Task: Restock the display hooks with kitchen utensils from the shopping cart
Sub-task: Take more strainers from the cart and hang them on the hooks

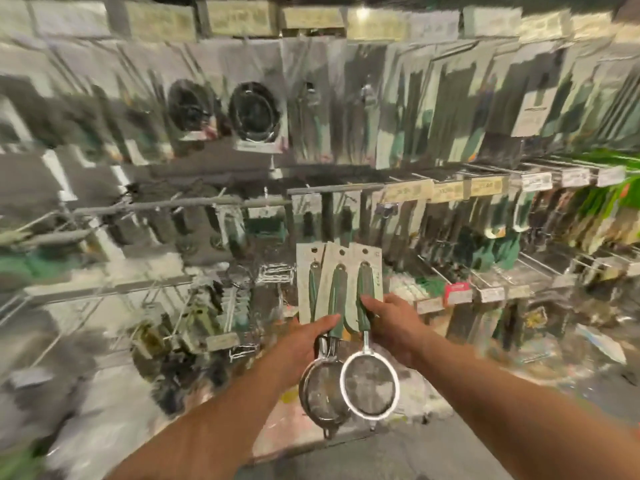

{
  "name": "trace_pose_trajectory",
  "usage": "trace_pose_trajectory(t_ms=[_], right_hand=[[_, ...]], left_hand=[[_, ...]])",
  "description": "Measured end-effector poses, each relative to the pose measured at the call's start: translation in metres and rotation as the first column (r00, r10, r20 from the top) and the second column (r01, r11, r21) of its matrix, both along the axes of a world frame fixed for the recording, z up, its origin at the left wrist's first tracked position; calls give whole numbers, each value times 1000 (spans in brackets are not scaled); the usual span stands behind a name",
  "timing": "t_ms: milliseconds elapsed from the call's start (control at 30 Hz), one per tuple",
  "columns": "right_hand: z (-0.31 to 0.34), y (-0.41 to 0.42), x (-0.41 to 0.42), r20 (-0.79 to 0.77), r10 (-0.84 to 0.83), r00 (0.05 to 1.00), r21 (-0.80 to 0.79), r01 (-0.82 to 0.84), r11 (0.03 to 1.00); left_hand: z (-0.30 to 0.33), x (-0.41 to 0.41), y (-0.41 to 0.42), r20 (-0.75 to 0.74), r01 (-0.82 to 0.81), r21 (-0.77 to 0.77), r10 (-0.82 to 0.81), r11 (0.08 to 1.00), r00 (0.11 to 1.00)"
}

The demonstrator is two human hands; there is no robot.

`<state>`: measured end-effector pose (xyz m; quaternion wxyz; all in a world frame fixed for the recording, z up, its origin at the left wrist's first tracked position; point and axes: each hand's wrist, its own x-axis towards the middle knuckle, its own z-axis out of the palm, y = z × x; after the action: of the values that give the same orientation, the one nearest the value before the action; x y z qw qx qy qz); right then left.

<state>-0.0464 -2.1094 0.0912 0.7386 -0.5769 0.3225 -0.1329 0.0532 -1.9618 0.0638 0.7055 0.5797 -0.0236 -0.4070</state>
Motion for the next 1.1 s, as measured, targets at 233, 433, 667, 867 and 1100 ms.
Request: trace_pose_trajectory(t_ms=[233, 433, 667, 867, 1100], right_hand=[[-1, 103, 78, -29, 153, 988, -37, -154, 987], [4, 138, 123, -21, 201, 979, -74, -202, 977], [19, 132, 158, 7, 269, 963, -131, -265, 955], [25, 120, 181, -17, 318, 948, -219, -314, 924], [25, 113, 198, 29, 325, 945, -265, -306, 914]], left_hand=[[-7, 58, 115, -29, -287, 78, 289, 955, 957], [8, 87, 168, 8, -347, 26, 347, 938, 938], [11, 123, 169, 102, -388, -13, 388, 921, 916], [11, 144, 161, 141, -395, -1, 391, 919, 909], [17, 158, 145, 167, -402, 3, 396, 915, 903]])
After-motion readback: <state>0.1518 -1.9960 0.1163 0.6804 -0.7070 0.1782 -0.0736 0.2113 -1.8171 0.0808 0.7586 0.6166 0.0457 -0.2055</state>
